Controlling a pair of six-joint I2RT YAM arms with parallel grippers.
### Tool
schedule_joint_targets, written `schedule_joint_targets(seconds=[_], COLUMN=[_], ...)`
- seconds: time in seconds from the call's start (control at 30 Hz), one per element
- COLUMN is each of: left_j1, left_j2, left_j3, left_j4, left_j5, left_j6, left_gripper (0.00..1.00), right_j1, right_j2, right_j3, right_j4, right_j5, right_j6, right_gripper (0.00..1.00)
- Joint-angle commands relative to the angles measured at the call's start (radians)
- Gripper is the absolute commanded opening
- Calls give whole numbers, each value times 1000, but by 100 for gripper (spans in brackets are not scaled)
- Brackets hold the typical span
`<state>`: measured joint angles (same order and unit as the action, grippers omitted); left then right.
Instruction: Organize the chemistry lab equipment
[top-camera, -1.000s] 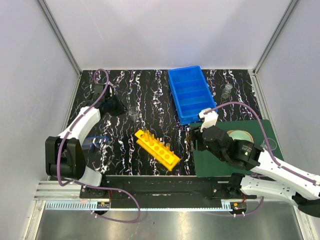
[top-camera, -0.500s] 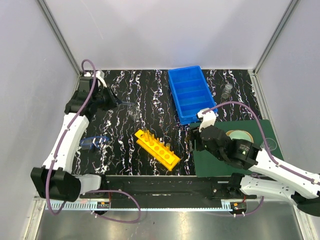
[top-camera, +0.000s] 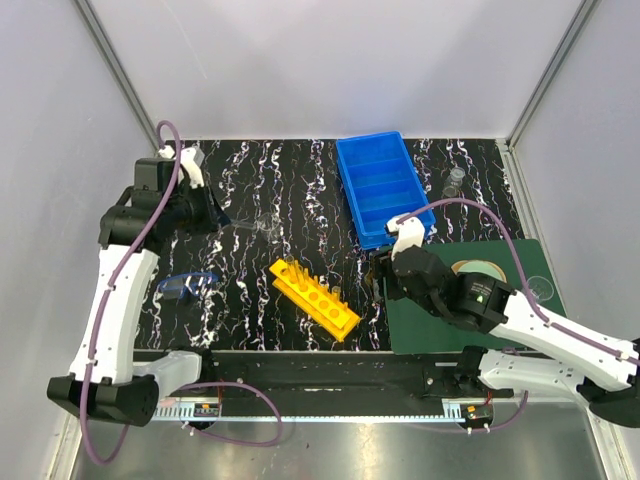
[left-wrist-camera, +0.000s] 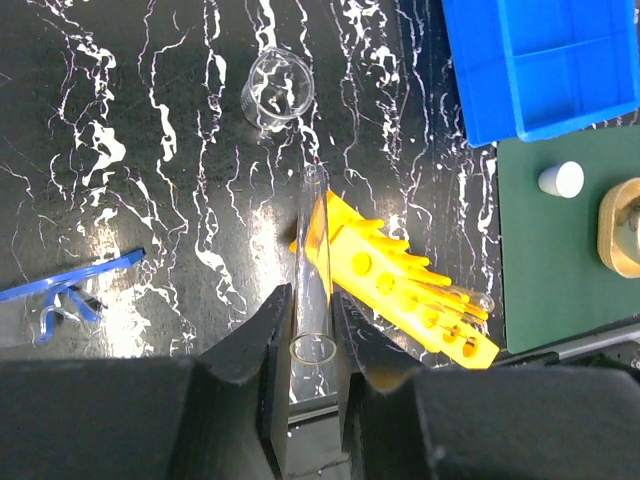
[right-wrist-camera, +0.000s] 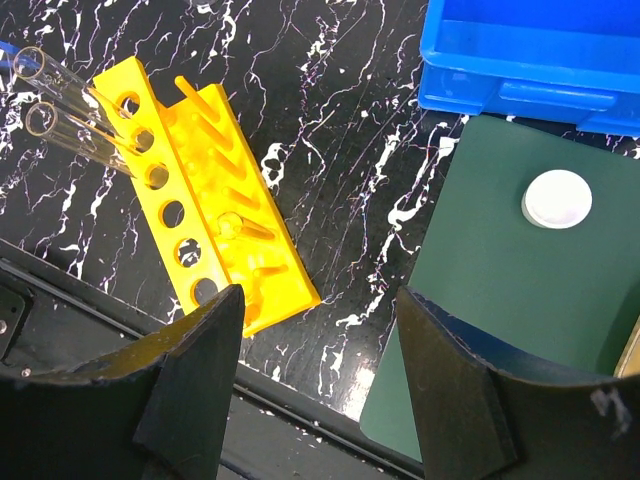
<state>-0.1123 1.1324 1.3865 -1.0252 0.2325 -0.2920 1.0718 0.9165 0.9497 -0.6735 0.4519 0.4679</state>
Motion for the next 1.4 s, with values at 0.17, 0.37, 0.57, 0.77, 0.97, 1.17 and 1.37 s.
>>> schedule_joint_targets(seconds=[0.17, 0.37, 0.57, 0.77, 0.97, 1.17, 1.37], left_j1=[2, -21, -113, -199, -338, -467, -498], left_j2=[-103, -131, -131, -106, -31, 61, 125], left_j3=[121, 137, 152, 163, 239, 267, 261], left_j4=[-62, -49, -41, -72, -119, -157, -180], left_j5=[241, 358, 424, 347, 248, 101, -59], left_j6=[56, 57, 77, 97, 132, 155, 162], left_gripper=[0, 0, 0, 0, 0, 0, 0], right_j1=[7, 5, 7, 7, 7, 7, 5], right_j2=[41, 51, 64, 64, 45, 30, 45], right_j3=[63, 69, 77, 81, 67, 47, 46], right_j4=[-40, -55, -67, -72, -74, -78, -80], right_j5=[8, -1, 1, 8, 22, 36, 50], right_j6=[25, 43, 52, 54, 58, 61, 43], right_gripper=[68, 68, 68, 68, 68, 68, 69])
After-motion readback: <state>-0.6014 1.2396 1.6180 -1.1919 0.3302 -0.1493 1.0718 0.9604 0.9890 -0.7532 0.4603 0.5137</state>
